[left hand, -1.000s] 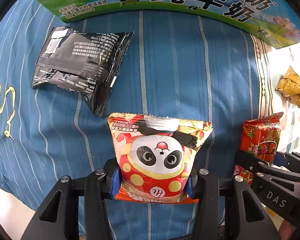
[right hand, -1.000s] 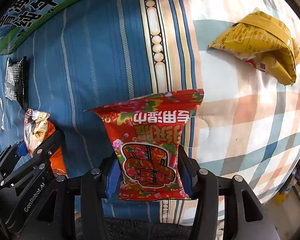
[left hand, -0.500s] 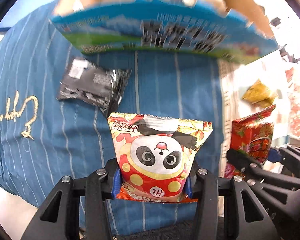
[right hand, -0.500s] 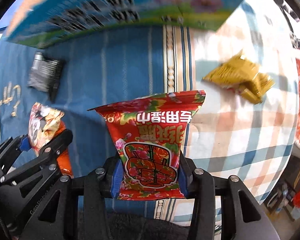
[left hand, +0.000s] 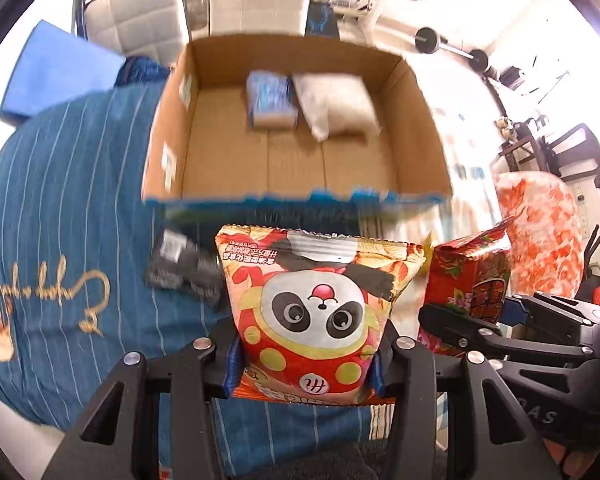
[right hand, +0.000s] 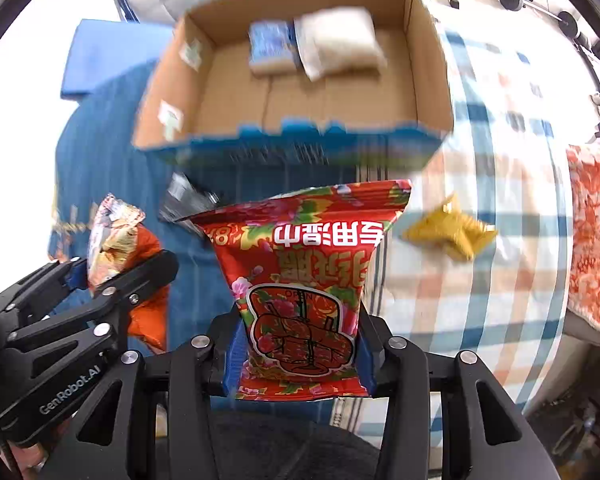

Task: Organize snacks
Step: 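Carry the panda bag and red candy bag into the box with both tools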

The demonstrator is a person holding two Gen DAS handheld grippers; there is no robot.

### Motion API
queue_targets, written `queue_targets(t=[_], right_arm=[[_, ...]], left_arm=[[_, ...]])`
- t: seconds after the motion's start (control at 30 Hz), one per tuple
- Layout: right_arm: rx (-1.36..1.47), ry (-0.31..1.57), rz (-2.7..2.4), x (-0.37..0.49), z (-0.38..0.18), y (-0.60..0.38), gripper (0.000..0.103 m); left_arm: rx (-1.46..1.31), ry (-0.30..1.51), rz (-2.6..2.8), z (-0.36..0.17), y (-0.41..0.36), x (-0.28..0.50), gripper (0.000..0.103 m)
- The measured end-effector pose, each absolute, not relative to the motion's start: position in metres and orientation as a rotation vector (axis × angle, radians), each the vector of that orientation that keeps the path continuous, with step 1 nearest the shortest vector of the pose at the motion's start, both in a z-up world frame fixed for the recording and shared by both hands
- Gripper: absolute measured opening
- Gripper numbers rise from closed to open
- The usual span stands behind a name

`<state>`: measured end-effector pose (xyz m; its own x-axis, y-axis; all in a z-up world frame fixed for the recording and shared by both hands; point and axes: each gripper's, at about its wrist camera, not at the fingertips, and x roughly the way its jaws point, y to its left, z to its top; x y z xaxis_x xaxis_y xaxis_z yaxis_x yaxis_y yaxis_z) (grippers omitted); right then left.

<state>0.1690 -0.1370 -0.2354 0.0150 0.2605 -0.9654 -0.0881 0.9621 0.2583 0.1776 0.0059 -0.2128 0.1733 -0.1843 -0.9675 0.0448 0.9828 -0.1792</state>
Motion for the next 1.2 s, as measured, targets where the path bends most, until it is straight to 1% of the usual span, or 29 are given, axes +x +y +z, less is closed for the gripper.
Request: queue_targets(t=[0.17, 0.27, 0.37, 0.47, 0.57, 0.73, 0.83, 1.03, 1.2], right_arm=[[0.153, 1.449, 0.262, 0.201, -0.2, -0.147, 0.047], [0.148, 1.419, 0.248, 0.227, -0.188, -0.15, 0.047], [0.142, 1.405, 0.225, 0.254, -0.187, -0.154, 0.047], [0.134, 1.419, 0.194, 0.285, -0.197, -0.156, 0.047], [0.12, 1.454, 0.154, 0.317, -0.218, -0.154, 0.047], [0.1, 1.55, 0.089, 0.36, -0.276, -0.152, 0.047], [0.083, 1.608, 0.061, 0.374, -0.309, -0.151, 0.047], [0.081, 1.703, 0.038, 0.389, -0.356, -0.15, 0.047], [0.073, 1.745, 0.037, 0.395, -0.379, -0.149, 0.047]], left_arm=[[-0.128, 1.343, -0.187, -0.195, 0.01, 0.217, 0.044], [-0.1, 1.309, -0.164, -0.184, 0.018, 0.245, 0.044], [-0.072, 1.298, -0.13, -0.184, 0.029, 0.279, 0.044], [-0.043, 1.318, -0.089, -0.197, 0.039, 0.316, 0.044], [-0.006, 1.351, -0.041, -0.219, 0.047, 0.353, 0.044], [0.038, 1.438, 0.012, -0.268, 0.053, 0.412, 0.044], [0.059, 1.478, 0.021, -0.292, 0.053, 0.432, 0.044], [0.114, 1.575, 0.005, -0.335, 0.043, 0.457, 0.045], [0.108, 1.632, 0.01, -0.361, 0.045, 0.473, 0.045]])
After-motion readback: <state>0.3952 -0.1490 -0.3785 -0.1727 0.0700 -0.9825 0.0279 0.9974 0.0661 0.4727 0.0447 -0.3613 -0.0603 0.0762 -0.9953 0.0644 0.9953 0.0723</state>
